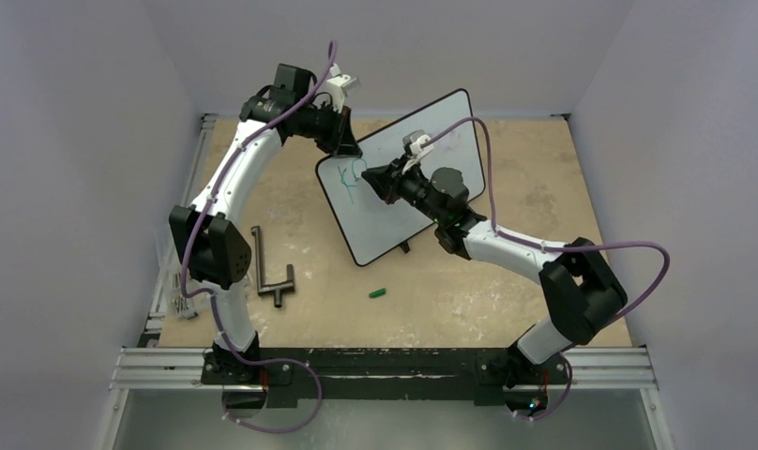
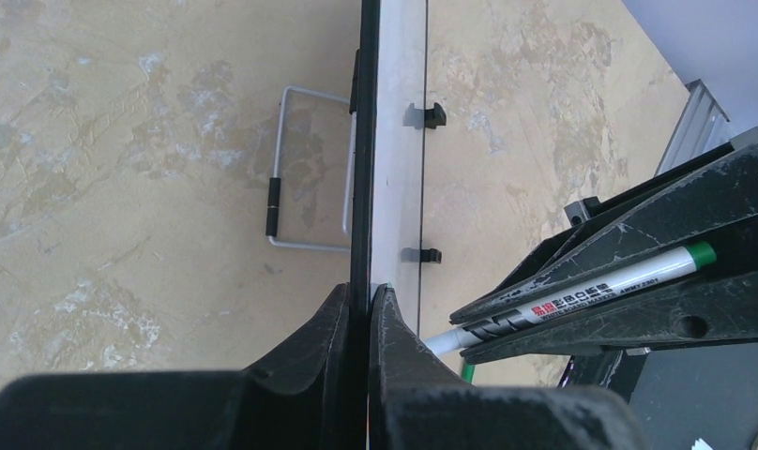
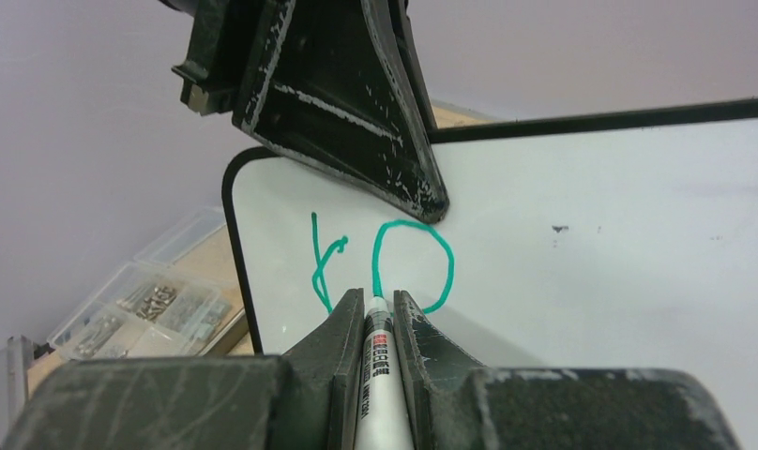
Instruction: Write a sentence on the whiteboard
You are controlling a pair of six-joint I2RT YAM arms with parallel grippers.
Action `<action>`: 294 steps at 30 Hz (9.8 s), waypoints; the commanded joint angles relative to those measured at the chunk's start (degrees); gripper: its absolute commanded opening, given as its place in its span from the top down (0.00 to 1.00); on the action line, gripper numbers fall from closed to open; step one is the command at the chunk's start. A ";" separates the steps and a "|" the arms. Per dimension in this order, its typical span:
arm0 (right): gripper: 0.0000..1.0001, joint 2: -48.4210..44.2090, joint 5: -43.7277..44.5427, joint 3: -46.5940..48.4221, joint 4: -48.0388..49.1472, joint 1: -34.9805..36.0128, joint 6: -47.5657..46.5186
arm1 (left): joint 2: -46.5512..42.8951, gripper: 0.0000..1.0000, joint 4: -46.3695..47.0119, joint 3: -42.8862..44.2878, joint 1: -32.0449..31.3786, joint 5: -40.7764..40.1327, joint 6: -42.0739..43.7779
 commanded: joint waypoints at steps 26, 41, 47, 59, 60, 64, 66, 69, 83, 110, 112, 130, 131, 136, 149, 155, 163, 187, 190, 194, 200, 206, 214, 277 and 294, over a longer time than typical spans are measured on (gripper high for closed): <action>1.00 -10.03 2.90 0.12 -5.78 -3.80 1.28 | 0.22 1.00 -5.10 -0.61 -1.70 -8.43 2.32; 1.00 -4.70 2.09 1.72 -2.71 -6.21 3.49 | 0.50 1.00 -5.67 -0.29 -1.97 -8.67 2.11; 1.00 -4.06 1.91 1.42 -3.07 -7.29 3.55 | 0.72 1.00 -5.63 -0.13 -2.09 -8.61 2.11; 1.00 -1.85 1.65 5.22 -5.05 -8.25 2.27 | 0.99 1.00 -5.56 -0.04 -2.28 -8.59 2.09; 1.00 -1.81 1.66 5.34 -5.14 -8.26 2.28 | 0.99 1.00 -5.53 0.00 -2.31 -8.53 2.10; 1.00 -1.52 1.80 5.68 -5.46 -8.25 2.22 | 1.10 1.00 -5.42 0.08 -2.41 -8.41 1.89; 1.00 -1.02 0.86 5.36 -5.40 -8.25 2.82 | 0.98 1.00 -5.39 0.09 -2.41 -8.44 1.87; 1.00 -0.41 -0.78 4.45 -5.10 -8.21 4.05 | 0.77 1.00 -5.18 0.09 -2.40 -8.29 1.75; 1.00 -1.86 -4.19 -1.03 -5.63 -8.08 3.98 | 0.80 1.00 -5.23 0.52 -2.41 -8.59 1.50; 1.00 -7.57 4.25 3.39 -13.45 -8.29 -3.78 | 0.05 1.00 -5.43 0.01 -2.41 -9.03 1.29; 1.00 -7.47 4.52 4.49 -13.41 -8.33 -3.78 | 0.15 1.00 -5.28 -0.07 -2.41 -8.86 1.15; 1.00 -5.08 5.48 9.94 -14.18 -8.80 -3.49 | -0.75 1.00 -2.09 -2.54 -2.50 -10.13 -0.23; 1.00 -4.87 5.48 10.00 -14.16 -8.80 -3.46 | -0.85 1.00 -1.88 -2.69 -2.50 -10.12 -0.24; 1.00 -3.54 5.39 10.61 -14.17 -8.95 -2.97 | -1.03 1.00 -1.73 -2.66 -2.44 -10.51 -0.33; 1.00 -1.79 5.07 8.95 -13.90 -8.95 -1.55 | -1.19 1.00 -1.91 -2.74 -2.76 -10.96 0.26; 1.00 -2.50 4.86 6.99 -14.17 -9.00 -1.55 | -1.22 1.00 -1.88 -2.72 -2.76 -10.96 0.35; 1.00 -4.65 4.95 2.89 -15.16 -8.96 -1.64 | -1.27 1.00 -1.88 -2.64 -2.76 -11.05 0.40; 1.00 -13.18 4.08 4.32 -22.46 -8.95 -2.95 | -1.99 1.00 -2.65 -2.46 -2.76 -12.29 0.81; 1.00 -11.31 5.20 6.74 -21.50 -8.96 -2.13 | -2.25 1.00 -2.68 -2.62 -2.74 -12.44 0.95; 1.00 -8.76 6.01 9.30 -20.76 -9.01 -1.99 | -2.33 1.00 -2.72 -2.68 -2.85 -13.00 1.07; 1.00 -5.85 6.49 12.11 -20.30 -9.00 -1.20 | -2.34 1.00 -2.78 -2.80 -2.85 -13.16 1.34; 1.00 -3.87 7.19 13.30 -19.48 -9.00 -0.17 | -2.44 1.00 -2.59 -2.82 -2.92 -13.19 1.40; 1.00 -2.60 9.03 14.46 -19.70 -9.04 -0.91 | -2.70 1.00 -2.36 -2.99 -3.09 -13.68 1.49; 1.00 -11.95 0.82 8.01 -25.48 -9.35 0.68 | -4.14 1.00 -3.26 -3.33 -3.73 -15.00 1.90; 1.00 -22.66 3.30 -1.66 -23.17 -9.30 0.30 | -5.86 1.00 -3.28 -5.29 -3.53 -18.37 -0.93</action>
